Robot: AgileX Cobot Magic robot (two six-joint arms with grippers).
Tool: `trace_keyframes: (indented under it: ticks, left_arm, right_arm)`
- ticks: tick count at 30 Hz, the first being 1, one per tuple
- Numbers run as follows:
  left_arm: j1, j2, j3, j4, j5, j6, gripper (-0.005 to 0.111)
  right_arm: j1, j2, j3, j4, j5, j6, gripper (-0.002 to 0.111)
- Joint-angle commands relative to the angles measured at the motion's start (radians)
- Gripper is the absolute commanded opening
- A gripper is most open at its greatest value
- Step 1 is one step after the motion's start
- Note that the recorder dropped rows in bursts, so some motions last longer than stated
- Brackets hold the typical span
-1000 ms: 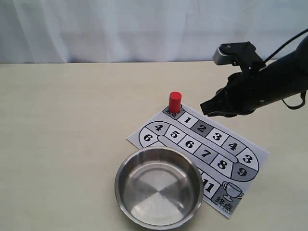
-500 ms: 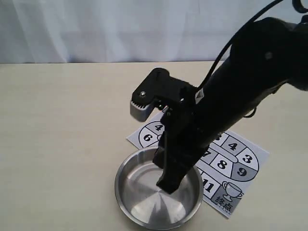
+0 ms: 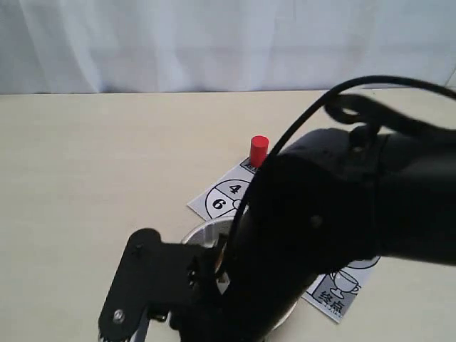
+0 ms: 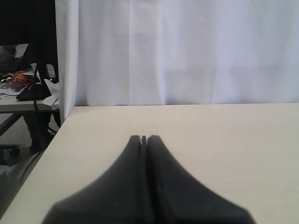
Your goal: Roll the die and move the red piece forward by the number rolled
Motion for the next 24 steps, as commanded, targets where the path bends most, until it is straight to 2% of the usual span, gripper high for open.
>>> trace_keyframes:
  ticks: [1, 16, 24]
  left_arm:
    - [0.0, -0.001, -0.005, -0.001, -0.01, -0.002, 0.0]
    - [0.0, -0.001, -0.005, -0.001, -0.01, -0.002, 0.0]
    - [0.0, -0.001, -0.005, -0.001, -0.01, -0.002, 0.0]
  right_arm:
    - [0.041, 0.065, 0.004, -0.007, -0.015, -0.002, 0.004]
    - [0.22, 0.212, 0.002, -0.008, -0.097, 0.025, 0.004]
    - [0.231, 0.298, 0.002, -0.011, -0.187, 0.025, 0.004]
